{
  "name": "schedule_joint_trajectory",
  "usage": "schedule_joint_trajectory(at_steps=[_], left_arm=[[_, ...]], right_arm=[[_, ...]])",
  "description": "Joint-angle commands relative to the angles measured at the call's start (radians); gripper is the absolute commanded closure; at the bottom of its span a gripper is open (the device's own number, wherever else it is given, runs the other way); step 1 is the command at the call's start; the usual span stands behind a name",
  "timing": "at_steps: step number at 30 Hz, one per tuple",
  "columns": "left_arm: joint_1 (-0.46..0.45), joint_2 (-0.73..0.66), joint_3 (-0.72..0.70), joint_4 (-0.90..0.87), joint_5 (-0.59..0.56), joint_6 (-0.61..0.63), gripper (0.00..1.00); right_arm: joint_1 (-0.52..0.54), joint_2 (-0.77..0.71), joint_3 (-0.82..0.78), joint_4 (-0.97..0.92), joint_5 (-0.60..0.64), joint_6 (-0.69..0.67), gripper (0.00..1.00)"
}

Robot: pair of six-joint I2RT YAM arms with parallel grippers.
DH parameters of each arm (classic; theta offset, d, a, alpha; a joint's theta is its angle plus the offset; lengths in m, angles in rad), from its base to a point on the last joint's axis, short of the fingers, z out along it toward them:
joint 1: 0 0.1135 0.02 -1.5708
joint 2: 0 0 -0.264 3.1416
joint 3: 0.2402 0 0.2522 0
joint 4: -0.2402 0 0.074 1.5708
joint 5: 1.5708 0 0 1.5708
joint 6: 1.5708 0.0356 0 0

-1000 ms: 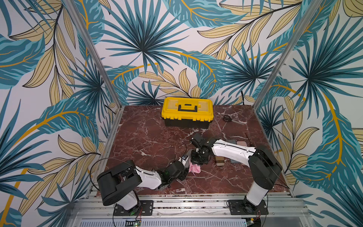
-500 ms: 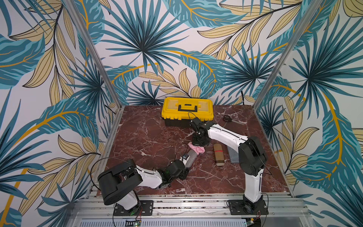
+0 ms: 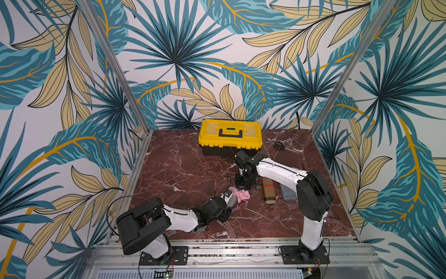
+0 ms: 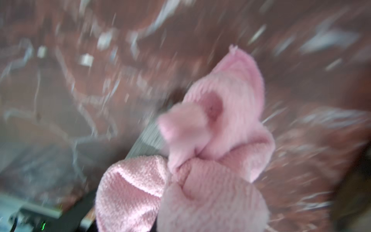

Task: Wipe the eyeglass case
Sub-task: Wipe the dirt from the eyeglass case.

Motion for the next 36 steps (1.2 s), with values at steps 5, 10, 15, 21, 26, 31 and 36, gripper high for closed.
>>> schedule_joint_trajectory(at_steps=[5,10,15,21,26,31,36], left_arm=[[0.009,-0.048,0.005,-0.089,0.002,-0.001,0.71],[0.010,-0.054,0.006,-0.095,-0.008,0.000,0.71],[0.010,-0.024,0.023,-0.126,0.030,-0.020,0.71],[0.020,-0.030,0.030,-0.168,-0.015,-0.045,0.73],[0.030,-0.045,0.042,-0.204,-0.044,-0.058,0.75],[0.038,-0.059,0.035,-0.220,-0.071,-0.070,0.75],[0.040,-0.078,0.029,-0.271,-0.098,-0.107,0.76]], right_arm=[[0.069,0.052,0.084,-0.051,-0.069,-0.050,1.00],[0.053,0.124,0.134,-0.023,-0.139,-0.076,1.00],[0.034,0.377,0.481,-0.212,-0.100,-0.218,1.00],[0.093,0.317,0.311,-0.093,-0.193,-0.158,1.00],[0.163,0.187,0.094,0.082,-0.415,-0.020,1.00],[0.149,0.213,0.048,0.161,-0.495,0.016,1.00],[0.053,0.230,0.102,-0.037,-0.171,-0.147,1.00]])
